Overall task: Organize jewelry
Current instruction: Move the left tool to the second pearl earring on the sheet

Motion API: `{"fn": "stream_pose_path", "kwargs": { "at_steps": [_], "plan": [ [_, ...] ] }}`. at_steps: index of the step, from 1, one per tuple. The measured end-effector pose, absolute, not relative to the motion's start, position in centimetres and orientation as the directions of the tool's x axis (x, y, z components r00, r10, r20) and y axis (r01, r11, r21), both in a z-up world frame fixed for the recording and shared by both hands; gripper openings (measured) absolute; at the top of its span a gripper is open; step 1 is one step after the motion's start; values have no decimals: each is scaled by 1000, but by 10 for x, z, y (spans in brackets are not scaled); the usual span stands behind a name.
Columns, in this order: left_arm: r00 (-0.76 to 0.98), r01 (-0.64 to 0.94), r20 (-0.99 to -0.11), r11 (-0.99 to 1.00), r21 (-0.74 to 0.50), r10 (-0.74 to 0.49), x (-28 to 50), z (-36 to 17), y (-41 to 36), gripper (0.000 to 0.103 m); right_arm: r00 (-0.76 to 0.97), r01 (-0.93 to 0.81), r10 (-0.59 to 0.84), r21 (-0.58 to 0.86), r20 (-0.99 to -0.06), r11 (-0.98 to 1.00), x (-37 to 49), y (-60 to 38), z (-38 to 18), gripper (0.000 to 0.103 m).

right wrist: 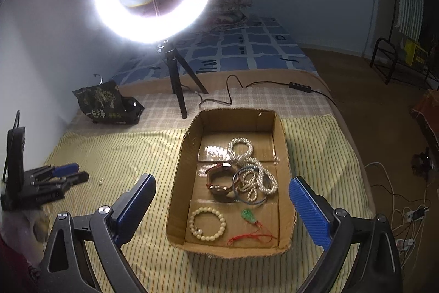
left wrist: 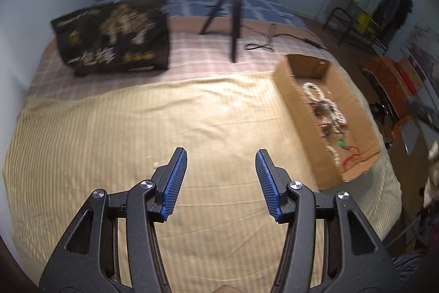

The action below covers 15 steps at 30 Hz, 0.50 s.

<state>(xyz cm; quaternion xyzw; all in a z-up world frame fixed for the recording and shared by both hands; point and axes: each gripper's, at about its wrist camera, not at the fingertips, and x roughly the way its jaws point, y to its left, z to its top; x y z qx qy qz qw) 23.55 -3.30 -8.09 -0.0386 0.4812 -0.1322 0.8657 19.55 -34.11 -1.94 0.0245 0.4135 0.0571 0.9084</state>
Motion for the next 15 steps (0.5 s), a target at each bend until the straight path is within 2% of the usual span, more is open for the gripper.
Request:
{"fn": "stream_pose_path", "kwargs": {
  "at_steps": [4, 7, 15],
  "plan": [
    [494, 112, -833, 968, -224, -249, 245, -93, 1, 53, 635, -90, 130, 94, -762, 992, 179, -334, -30, 99],
    [473, 57, -848, 969, -241, -239, 253, -106, 20, 37, 635, -82, 131, 102, -761, 991, 169, -331, -34, 99],
    [371, -26, -893, 958, -284, -255, 267, -149, 36, 28, 634, -69, 157, 147, -757, 987, 157, -326, -45, 99]
  ]
}}
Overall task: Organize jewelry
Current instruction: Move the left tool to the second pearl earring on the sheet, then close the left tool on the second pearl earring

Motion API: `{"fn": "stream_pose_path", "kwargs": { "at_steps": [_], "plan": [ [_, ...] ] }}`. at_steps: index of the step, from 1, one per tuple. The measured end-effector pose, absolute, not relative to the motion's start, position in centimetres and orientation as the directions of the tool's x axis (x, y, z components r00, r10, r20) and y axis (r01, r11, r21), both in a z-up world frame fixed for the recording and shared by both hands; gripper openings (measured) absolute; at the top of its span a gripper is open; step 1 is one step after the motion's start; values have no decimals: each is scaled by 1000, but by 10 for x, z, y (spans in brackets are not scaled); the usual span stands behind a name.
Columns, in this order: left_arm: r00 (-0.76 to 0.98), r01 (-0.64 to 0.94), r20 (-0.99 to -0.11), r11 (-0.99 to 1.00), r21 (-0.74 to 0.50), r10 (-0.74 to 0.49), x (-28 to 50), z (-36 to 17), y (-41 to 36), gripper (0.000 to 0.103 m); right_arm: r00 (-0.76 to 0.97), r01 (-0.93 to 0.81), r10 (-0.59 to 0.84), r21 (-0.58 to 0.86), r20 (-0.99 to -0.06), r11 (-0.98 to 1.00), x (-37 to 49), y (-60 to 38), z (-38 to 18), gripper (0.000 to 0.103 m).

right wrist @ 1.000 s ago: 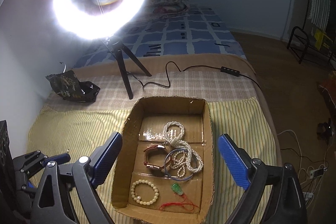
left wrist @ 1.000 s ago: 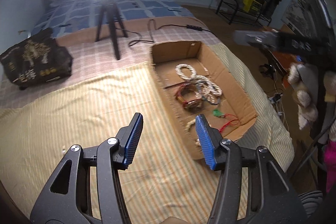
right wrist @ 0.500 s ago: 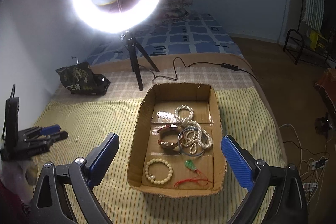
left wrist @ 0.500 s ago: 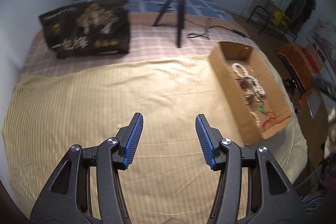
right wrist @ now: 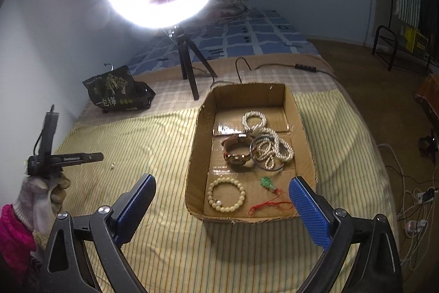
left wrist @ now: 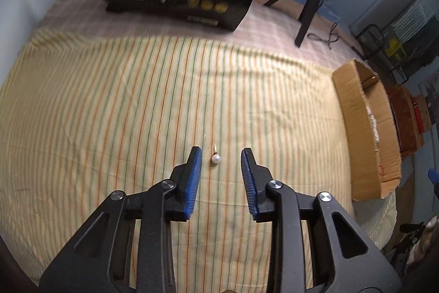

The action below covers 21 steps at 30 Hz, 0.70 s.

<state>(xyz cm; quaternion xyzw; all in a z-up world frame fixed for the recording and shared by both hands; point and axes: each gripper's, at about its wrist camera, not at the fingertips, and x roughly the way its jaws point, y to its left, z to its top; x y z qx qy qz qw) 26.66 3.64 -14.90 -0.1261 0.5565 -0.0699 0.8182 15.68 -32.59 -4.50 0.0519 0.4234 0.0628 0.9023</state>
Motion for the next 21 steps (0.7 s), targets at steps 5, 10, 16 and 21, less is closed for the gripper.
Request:
{"fn": "stream_pose_path", "kwargs": {
  "at_steps": [5, 10, 16, 21],
  "plan": [
    [348, -47, -909, 963, -264, -231, 274, -161, 33, 27, 609, -63, 156, 149, -778, 987, 163, -328, -55, 99],
    [336, -53, -916, 967, -248, -216, 282, -168, 28, 22, 613, -62, 173, 171, -771, 983, 165, -330, -52, 99],
    [328, -44, -927, 977, -208, -182, 283, -174, 22, 20, 613, -63, 185, 185, -768, 981, 165, -330, -51, 99],
    [323, -31, -931, 981, -190, -170, 282, -177, 20, 20, 615, -59, 191, 197, -765, 979, 167, -331, -50, 99]
  ]
}}
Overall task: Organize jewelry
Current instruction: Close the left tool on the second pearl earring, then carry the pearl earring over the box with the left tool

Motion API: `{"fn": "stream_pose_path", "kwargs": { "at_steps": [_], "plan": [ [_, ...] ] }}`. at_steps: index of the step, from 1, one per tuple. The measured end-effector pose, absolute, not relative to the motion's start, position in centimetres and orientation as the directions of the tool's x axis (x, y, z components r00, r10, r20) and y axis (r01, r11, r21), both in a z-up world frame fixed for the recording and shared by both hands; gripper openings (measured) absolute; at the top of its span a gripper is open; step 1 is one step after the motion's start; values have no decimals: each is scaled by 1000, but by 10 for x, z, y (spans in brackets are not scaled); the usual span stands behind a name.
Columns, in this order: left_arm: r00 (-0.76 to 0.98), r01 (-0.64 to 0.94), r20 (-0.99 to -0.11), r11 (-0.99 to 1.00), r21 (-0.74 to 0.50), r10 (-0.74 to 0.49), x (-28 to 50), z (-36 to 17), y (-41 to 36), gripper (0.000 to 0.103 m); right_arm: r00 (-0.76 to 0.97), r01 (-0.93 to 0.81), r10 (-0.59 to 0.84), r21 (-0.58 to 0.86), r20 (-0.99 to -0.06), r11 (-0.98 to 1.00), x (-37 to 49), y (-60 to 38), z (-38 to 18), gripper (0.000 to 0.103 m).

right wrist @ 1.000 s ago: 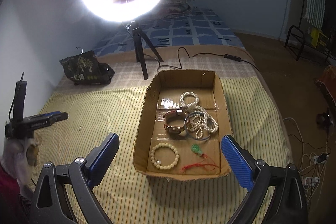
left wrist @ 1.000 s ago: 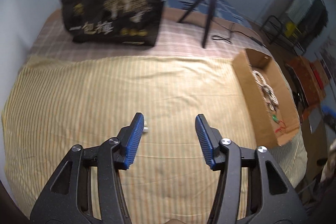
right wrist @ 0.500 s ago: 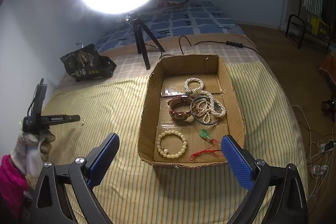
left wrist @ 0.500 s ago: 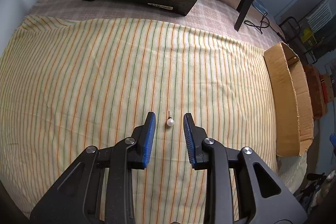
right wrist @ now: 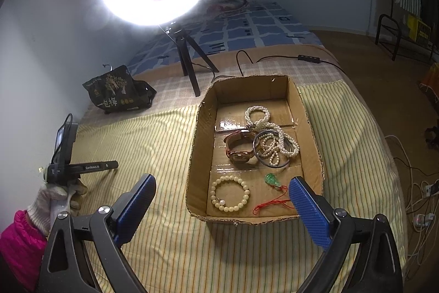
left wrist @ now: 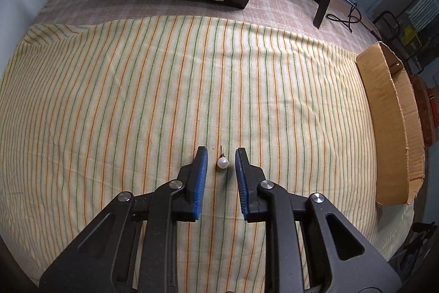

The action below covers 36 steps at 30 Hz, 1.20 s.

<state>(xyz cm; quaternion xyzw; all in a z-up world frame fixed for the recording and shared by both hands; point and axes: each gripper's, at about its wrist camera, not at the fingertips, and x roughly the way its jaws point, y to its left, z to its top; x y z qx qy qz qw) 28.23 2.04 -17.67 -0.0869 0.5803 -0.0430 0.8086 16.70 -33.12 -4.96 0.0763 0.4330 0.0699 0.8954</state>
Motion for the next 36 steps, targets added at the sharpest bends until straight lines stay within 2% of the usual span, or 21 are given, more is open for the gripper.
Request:
{"fn": "stream_pose_path", "kwargs": {
  "at_steps": [4, 5, 10, 23, 36],
  "plan": [
    [320, -25, -933, 983, -180, -163, 283, -179, 18, 19, 613, -61, 194, 198, -766, 978, 168, -330, -50, 99],
    [319, -24, -934, 984, -179, -162, 284, -180, 17, 15, 613, -62, 194, 198, -766, 978, 168, -329, -50, 99],
    [319, -26, -937, 987, -160, -143, 285, -184, 16, 7, 613, -64, 194, 197, -766, 978, 168, -328, -50, 99],
    [371, -29, -915, 983, -182, -159, 280, -163, 13, 7, 618, -55, 151, 150, -771, 987, 167, -332, -49, 99],
    [461, 115, -852, 969, -220, -249, 268, -111, -46, 7, 627, 18, 66, 100, -776, 995, 166, -350, -50, 99]
  ]
}}
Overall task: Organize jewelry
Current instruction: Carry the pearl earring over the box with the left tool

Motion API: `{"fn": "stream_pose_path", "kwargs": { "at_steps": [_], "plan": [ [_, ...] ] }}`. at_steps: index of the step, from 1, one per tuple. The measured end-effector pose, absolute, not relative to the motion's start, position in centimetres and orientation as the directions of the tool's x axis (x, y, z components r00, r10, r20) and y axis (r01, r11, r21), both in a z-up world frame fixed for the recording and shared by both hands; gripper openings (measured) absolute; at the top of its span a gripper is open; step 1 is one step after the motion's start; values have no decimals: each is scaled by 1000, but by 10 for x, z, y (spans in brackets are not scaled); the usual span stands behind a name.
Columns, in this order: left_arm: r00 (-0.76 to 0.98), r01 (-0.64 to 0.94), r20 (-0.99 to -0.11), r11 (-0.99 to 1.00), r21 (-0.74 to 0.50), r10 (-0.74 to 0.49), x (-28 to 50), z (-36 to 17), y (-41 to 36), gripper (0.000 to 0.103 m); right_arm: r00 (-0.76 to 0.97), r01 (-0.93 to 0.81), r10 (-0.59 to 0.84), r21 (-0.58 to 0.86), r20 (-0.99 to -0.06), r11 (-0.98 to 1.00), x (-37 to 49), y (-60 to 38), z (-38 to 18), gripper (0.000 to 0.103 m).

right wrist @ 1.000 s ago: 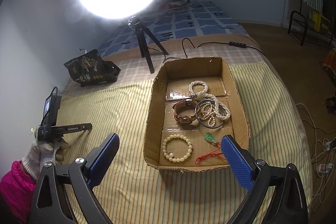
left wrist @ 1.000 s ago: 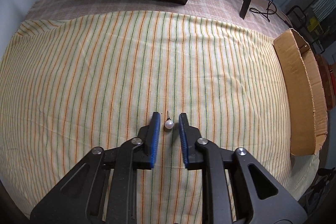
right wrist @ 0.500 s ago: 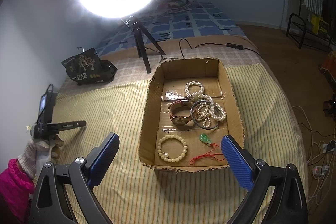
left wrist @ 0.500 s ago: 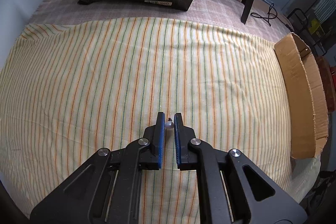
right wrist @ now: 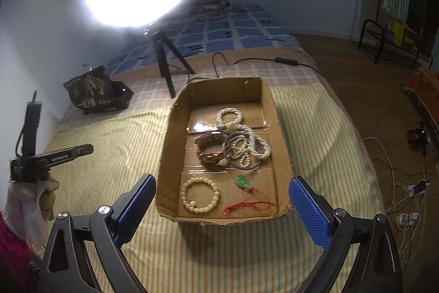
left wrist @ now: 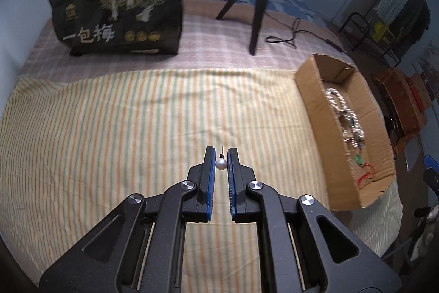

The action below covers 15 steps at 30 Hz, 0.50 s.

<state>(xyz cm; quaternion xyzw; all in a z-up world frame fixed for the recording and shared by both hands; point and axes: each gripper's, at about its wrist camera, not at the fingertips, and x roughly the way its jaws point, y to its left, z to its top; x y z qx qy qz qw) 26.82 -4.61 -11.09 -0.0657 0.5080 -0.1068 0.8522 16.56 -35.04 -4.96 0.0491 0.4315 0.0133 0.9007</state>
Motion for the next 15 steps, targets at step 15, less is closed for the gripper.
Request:
{"fn": "stream_pose_path", "kwargs": {
  "at_steps": [15],
  "plan": [
    [467, 300, -788, 910, -286, -401, 246, -73, -139, 7, 636, 104, -2, 83, -771, 991, 159, -389, -47, 99]
  ]
}}
